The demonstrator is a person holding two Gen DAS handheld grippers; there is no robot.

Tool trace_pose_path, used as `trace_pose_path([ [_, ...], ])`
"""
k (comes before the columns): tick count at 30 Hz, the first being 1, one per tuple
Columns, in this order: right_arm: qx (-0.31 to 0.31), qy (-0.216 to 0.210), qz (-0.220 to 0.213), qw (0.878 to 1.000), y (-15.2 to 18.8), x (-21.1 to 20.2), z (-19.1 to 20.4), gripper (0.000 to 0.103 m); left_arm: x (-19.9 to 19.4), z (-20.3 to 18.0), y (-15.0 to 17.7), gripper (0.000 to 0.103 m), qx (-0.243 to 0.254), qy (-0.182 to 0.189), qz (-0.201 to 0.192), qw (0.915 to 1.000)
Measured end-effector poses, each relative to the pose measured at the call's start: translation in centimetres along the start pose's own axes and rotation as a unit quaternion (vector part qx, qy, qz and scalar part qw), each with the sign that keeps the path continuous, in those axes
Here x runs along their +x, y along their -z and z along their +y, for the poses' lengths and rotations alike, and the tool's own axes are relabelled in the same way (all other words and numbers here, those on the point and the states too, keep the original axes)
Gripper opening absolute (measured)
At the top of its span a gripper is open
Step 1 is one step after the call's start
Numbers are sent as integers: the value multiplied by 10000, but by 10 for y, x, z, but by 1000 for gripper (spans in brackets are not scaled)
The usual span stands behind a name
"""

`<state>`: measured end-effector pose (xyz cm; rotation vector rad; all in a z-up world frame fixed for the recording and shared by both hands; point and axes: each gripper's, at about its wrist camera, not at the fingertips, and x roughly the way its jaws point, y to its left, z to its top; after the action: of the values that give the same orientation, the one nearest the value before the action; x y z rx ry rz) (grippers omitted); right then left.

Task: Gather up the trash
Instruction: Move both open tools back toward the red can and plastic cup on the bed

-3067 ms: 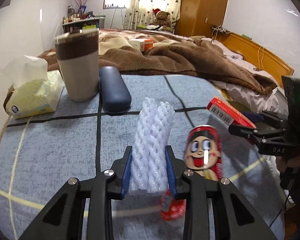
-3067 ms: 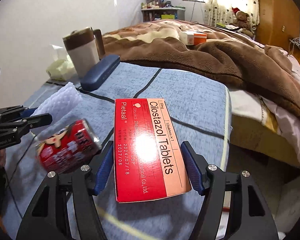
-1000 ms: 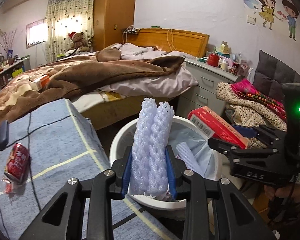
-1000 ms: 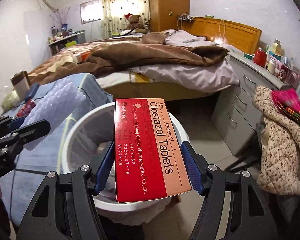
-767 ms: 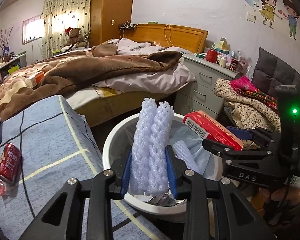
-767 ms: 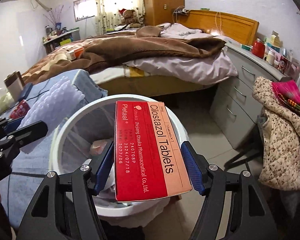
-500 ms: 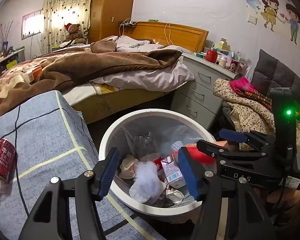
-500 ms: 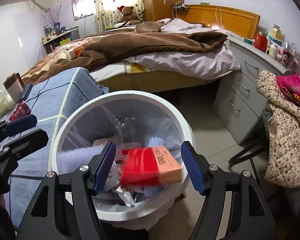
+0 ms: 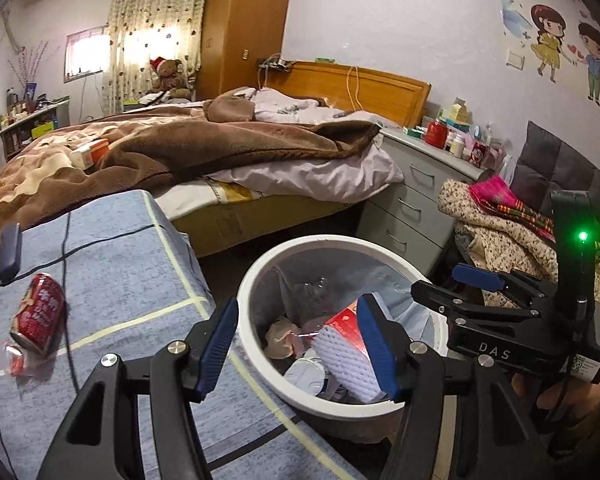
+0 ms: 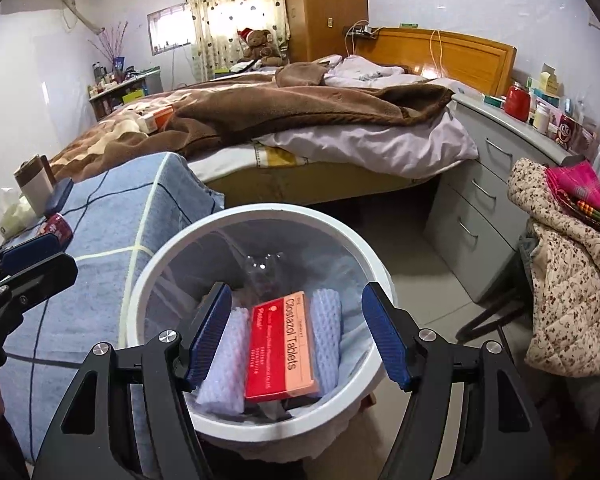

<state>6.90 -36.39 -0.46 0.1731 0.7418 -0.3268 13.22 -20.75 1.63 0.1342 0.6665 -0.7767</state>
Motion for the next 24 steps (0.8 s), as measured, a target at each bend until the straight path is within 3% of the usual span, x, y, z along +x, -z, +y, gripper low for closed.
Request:
trace_pose_path([
  [13,-145,-319,-228,9991,-3,-3,32,69,-40,39,14,64,-297,-532,-278,9978],
  [24,-370,-881,-258,9951,-10,7,79,70,-75,98,36,66,-779,-1289,-475,9875],
])
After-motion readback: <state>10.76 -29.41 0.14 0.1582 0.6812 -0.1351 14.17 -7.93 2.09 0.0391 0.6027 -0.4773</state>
